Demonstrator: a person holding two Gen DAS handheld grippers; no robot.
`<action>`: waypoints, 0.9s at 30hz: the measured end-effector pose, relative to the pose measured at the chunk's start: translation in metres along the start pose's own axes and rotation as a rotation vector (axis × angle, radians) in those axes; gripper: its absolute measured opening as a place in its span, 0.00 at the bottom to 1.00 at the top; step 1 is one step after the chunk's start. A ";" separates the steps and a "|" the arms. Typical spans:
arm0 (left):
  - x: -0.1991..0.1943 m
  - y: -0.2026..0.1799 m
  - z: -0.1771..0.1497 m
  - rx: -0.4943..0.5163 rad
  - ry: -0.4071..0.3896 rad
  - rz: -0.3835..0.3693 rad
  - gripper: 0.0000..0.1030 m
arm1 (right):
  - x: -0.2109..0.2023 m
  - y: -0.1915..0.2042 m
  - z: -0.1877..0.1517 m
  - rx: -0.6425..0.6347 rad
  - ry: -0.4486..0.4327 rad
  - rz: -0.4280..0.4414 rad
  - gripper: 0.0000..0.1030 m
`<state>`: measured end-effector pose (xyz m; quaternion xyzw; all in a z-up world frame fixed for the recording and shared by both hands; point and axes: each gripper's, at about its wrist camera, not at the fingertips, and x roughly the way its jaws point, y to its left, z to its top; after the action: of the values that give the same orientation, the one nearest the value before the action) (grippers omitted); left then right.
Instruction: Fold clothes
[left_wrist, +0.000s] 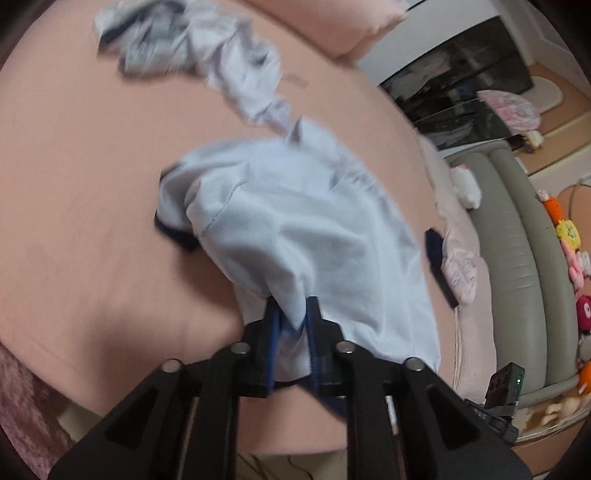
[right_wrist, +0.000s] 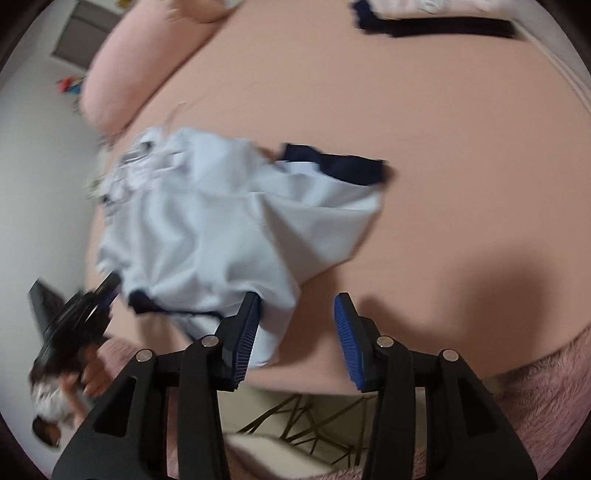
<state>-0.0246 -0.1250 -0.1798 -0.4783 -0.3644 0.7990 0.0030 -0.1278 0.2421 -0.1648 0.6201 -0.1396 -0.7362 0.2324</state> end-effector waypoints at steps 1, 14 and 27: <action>0.002 0.001 -0.001 0.008 -0.001 0.018 0.19 | 0.003 0.001 0.000 0.003 -0.002 -0.010 0.43; 0.025 -0.001 -0.003 0.005 0.016 -0.045 0.12 | 0.059 0.038 -0.007 -0.037 0.073 -0.011 0.33; -0.153 -0.234 0.123 0.435 -0.382 -0.275 0.10 | -0.160 0.156 0.103 -0.287 -0.479 0.045 0.03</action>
<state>-0.1166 -0.0784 0.1077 -0.2540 -0.2400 0.9257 0.1448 -0.1823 0.1828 0.0680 0.3858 -0.0984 -0.8687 0.2946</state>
